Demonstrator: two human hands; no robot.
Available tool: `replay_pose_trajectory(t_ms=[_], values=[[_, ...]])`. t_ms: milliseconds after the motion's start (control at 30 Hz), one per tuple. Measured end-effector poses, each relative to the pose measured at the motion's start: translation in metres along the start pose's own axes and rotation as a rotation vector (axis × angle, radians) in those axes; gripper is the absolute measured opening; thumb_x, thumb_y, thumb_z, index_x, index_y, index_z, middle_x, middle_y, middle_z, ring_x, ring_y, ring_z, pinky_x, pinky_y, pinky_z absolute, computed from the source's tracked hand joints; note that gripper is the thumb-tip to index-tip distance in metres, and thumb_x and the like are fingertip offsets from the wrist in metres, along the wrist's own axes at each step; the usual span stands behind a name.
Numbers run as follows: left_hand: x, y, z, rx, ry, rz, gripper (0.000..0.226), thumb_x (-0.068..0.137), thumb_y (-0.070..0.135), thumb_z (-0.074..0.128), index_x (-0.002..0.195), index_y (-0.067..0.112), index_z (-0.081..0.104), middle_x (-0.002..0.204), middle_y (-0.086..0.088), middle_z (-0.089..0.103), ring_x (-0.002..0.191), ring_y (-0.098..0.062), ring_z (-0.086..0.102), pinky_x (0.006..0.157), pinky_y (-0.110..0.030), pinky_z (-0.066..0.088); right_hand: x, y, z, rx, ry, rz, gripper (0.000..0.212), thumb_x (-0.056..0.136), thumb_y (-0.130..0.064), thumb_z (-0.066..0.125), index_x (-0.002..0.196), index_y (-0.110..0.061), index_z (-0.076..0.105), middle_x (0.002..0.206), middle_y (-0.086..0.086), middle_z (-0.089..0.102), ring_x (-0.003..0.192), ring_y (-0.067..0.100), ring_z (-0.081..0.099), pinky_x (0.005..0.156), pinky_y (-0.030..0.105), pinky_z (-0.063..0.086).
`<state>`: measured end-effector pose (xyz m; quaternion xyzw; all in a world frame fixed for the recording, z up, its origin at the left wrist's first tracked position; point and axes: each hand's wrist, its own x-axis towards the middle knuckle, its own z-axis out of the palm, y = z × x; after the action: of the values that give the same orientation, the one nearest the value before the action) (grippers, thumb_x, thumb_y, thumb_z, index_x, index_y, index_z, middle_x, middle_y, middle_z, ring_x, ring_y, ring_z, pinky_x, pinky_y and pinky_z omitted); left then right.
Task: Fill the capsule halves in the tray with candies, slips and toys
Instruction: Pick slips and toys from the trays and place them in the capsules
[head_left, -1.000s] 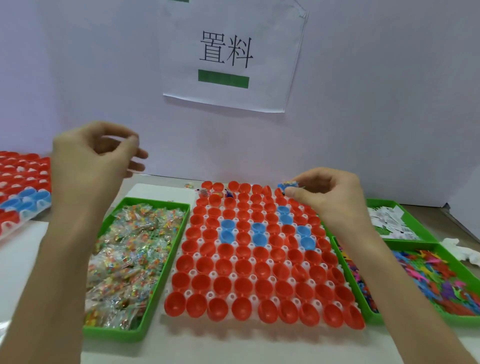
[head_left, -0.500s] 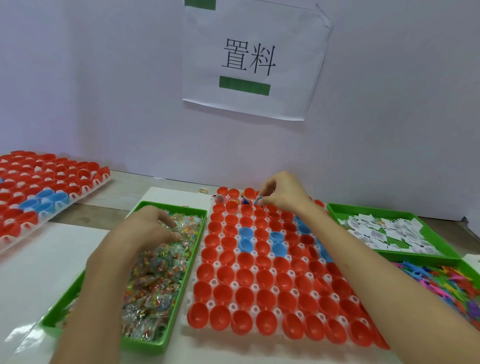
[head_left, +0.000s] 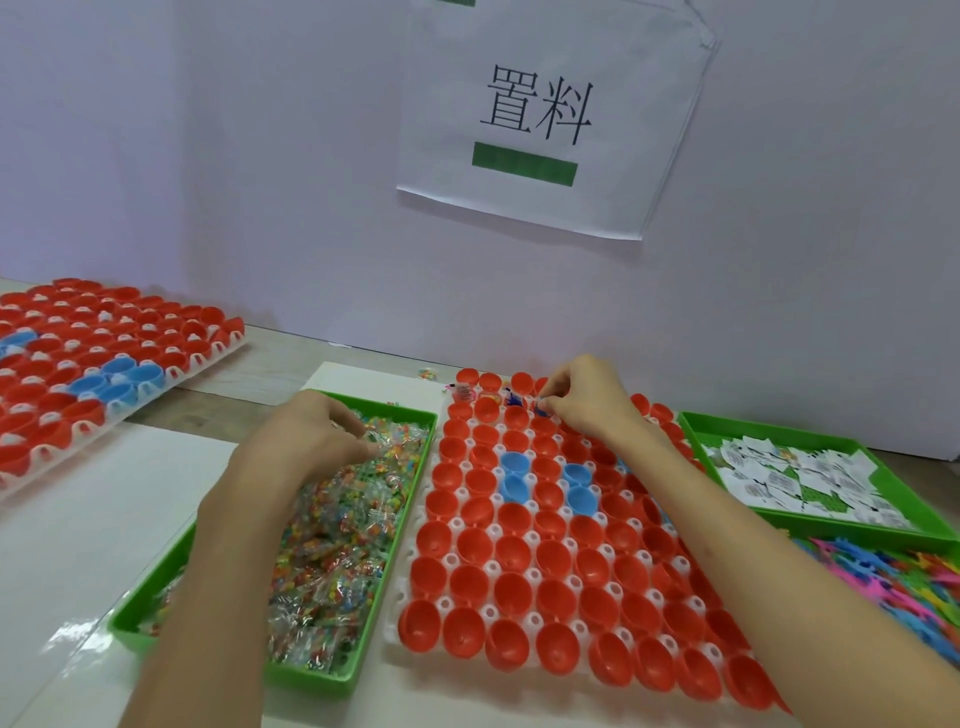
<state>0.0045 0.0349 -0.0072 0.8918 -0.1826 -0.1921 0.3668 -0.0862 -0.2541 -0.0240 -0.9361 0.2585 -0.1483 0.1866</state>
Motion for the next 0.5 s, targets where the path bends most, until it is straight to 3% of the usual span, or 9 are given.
replay_pose_trajectory(t_ms=[67,167,300,400,500], values=[[0.001,-0.003,0.002,-0.018,0.048,-0.004,0.013,0.086,0.022,0.079,0.095,0.021,0.07,0.107,-0.006,0.07,0.092,-0.027,0.069,0.092,-0.045,0.053,0.0,-0.001,0.0,-0.014,-0.01,0.01,0.006,0.087,-0.012,0.076,0.09,-0.011,0.081,0.095,0.002,0.077,0.068,-0.001,0.06,0.066,0.018,0.046],[0.002,-0.007,0.004,-0.046,0.096,-0.025,0.015,0.084,0.02,0.081,0.082,0.026,0.068,0.104,-0.007,0.072,0.095,-0.031,0.069,0.097,-0.053,0.052,-0.001,-0.003,-0.001,-0.054,-0.055,0.011,0.011,0.091,-0.015,0.072,0.094,-0.009,0.081,0.101,0.003,0.077,0.073,0.006,0.065,0.061,0.017,0.047],[0.005,-0.008,0.011,-0.034,0.145,-0.048,0.014,0.083,0.025,0.082,0.079,0.029,0.069,0.1,-0.003,0.07,0.097,-0.03,0.066,0.097,-0.049,0.05,-0.004,-0.004,-0.005,-0.028,-0.029,0.015,0.011,0.087,-0.014,0.076,0.097,-0.011,0.081,0.101,0.004,0.077,0.078,0.008,0.065,0.075,0.024,0.052],[0.006,-0.01,0.022,-0.004,0.268,-0.083,0.015,0.083,0.028,0.081,0.074,0.031,0.07,0.082,0.007,0.059,0.084,-0.021,0.056,0.081,-0.039,0.047,-0.007,-0.005,-0.009,-0.011,0.0,0.003,0.016,0.082,-0.016,0.082,0.097,-0.014,0.08,0.094,0.003,0.076,0.08,0.009,0.066,0.079,0.025,0.055],[0.006,-0.01,0.028,0.024,0.345,-0.109,0.018,0.083,0.03,0.081,0.07,0.032,0.069,0.072,0.014,0.052,0.083,-0.021,0.054,0.073,-0.036,0.044,-0.012,-0.006,-0.016,0.026,0.016,-0.016,0.013,0.082,-0.019,0.081,0.095,-0.016,0.079,0.086,-0.001,0.073,0.077,0.007,0.065,0.069,0.018,0.05]])
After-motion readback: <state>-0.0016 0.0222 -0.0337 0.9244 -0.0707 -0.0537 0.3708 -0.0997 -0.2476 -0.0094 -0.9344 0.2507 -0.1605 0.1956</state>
